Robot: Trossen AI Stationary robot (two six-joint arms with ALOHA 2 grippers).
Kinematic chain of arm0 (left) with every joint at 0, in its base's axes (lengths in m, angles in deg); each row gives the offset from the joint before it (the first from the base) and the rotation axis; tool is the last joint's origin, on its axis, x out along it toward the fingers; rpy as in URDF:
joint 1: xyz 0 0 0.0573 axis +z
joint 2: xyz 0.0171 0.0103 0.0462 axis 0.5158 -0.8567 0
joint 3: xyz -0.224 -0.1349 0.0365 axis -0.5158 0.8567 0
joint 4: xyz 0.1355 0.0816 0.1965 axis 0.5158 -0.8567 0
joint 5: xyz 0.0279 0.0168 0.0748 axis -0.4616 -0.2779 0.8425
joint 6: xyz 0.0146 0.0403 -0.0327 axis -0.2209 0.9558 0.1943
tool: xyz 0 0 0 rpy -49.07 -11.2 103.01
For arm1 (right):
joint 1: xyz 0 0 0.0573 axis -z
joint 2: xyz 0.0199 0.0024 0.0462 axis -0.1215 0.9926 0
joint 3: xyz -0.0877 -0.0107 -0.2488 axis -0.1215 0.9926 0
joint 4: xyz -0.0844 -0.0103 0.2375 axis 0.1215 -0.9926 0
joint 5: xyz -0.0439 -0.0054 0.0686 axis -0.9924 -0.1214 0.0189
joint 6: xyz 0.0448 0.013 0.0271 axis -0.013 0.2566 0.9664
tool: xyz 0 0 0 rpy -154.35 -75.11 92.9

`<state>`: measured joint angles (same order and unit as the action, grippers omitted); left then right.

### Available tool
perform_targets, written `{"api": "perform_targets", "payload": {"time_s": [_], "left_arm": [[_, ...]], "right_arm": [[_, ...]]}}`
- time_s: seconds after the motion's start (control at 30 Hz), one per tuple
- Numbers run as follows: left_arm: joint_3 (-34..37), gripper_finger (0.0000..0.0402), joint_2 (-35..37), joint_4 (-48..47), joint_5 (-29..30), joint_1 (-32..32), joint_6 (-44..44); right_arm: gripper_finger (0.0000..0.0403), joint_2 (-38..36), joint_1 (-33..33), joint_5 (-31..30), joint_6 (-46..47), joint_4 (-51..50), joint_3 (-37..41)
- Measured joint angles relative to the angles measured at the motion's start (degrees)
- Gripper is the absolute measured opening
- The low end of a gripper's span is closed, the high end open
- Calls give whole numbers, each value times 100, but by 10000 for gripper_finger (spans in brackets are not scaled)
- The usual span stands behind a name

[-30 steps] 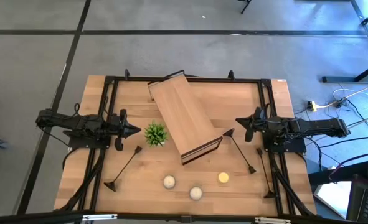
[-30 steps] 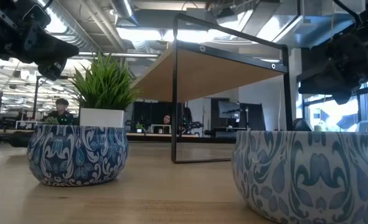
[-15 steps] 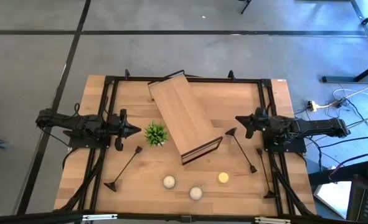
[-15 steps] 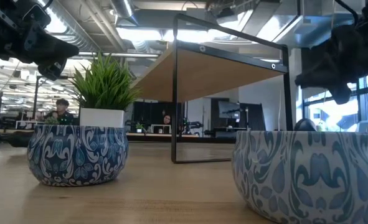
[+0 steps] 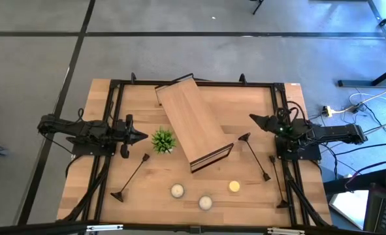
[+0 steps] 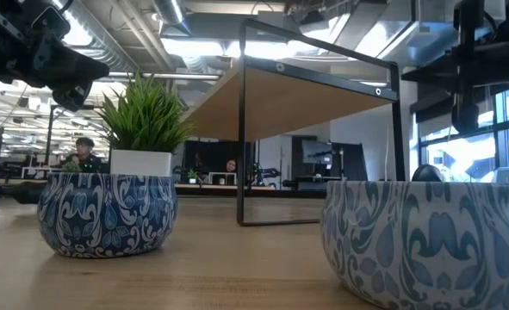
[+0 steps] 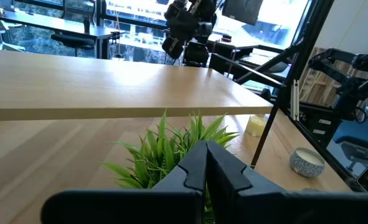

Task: Pick & Place candle stick holders
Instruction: Adjust the shelf on the table

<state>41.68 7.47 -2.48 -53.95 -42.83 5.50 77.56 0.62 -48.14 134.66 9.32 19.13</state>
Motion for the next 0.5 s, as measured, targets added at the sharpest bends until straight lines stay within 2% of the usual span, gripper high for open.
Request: {"api": "perform_targets", "payload": {"time_s": [0.13, 0.5], "left_arm": [[-1, 2, 0, 2, 0, -1, 0], [0, 2, 0, 2, 0, 0, 0]], "right_arm": [[0, 0, 1, -266, 55, 189, -2], [0, -1, 1, -270, -268, 1102, -2]]}}
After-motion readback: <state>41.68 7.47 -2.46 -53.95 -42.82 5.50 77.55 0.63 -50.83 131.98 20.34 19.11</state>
